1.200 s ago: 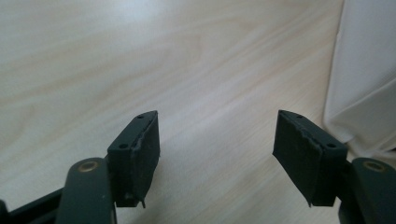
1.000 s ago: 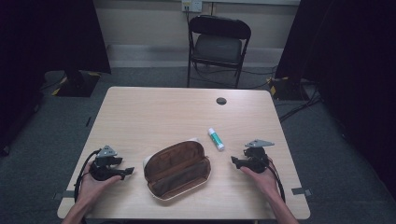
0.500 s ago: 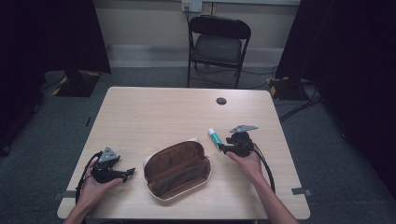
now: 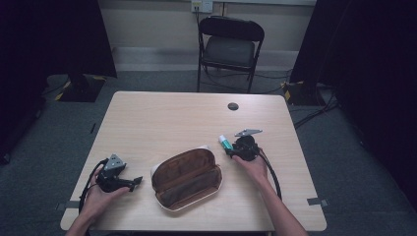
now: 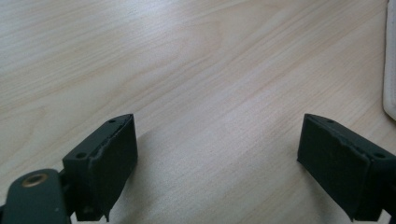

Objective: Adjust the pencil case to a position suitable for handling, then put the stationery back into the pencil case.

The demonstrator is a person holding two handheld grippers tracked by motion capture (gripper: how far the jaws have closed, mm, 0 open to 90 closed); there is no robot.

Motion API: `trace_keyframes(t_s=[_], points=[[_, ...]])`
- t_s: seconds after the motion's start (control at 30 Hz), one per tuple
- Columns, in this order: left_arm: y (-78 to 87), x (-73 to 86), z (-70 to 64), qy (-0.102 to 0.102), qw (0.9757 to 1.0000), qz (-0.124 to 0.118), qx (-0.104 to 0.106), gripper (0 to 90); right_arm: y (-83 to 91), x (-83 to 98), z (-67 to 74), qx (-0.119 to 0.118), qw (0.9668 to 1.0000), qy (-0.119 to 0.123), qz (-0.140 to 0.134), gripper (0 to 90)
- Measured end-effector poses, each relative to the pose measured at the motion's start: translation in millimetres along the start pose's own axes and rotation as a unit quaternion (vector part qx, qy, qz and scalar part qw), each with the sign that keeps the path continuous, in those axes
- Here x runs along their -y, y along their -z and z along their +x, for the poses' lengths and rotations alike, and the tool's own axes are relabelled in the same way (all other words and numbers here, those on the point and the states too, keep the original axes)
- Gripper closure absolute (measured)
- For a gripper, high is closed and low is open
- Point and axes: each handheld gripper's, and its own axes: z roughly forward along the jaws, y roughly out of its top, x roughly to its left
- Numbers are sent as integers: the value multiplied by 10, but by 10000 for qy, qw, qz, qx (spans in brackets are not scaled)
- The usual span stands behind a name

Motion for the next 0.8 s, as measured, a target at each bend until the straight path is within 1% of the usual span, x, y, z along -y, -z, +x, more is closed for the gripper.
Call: trace_keyframes(t_s=[0.03, 0.07, 0.13, 0.2, 0.27, 0.37, 0.43, 0.47, 0.53, 0.67, 0.73, 0.77, 0.8], points=[[-1, 1, 0, -5, 10000, -6, -2, 118, -17, 19, -7, 10, 10000, -75, -30, 597], [-1, 1, 0, 1, 10000, -10, -2, 118, -35, 31, -6, -41, 9999, -87, -32, 610], [-1, 1, 0, -2, 10000, -7, -3, 118, -36, 34, 10, -16, 10000, -54, -47, 639], [-1, 1, -1, 2, 10000, -11, -2, 118, -37, 26, 27, 26, 10000, 59, -4, 659], [-2, 1, -1, 4, 10000, -13, -2, 118, -32, 32, 38, 41, 10000, 89, -3, 660], [-1, 1, 0, -4, 10000, -7, -2, 118, -15, 45, 36, 0, 9999, 105, 9, 660], [0, 0, 0, -3, 10000, 0, 0, 118, 8, 66, 35, -10, 9999, 118, 19, 660], [-1, 1, 0, -5, 10000, -7, -2, 118, 31, 87, 39, -12, 10000, 83, 31, 660], [1, 0, 2, -16, 10000, 10, 1, 118, 60, 124, 33, -18, 9999, 103, -6, 660], [0, 1, 2, -18, 10000, 2, -1, 118, 141, 199, 31, -25, 10000, 48, 13, 659], [0, 1, 2, -17, 10000, 3, -1, 118, 189, 251, 25, -38, 10000, 86, -7, 659], [0, 1, 1, -16, 10000, 2, -1, 118, 216, 277, 27, -35, 10000, 60, -10, 659], [-1, 1, 0, -3, 10000, -6, -1, 118, 235, 295, 25, -44, 9999, 98, -5, 659]])
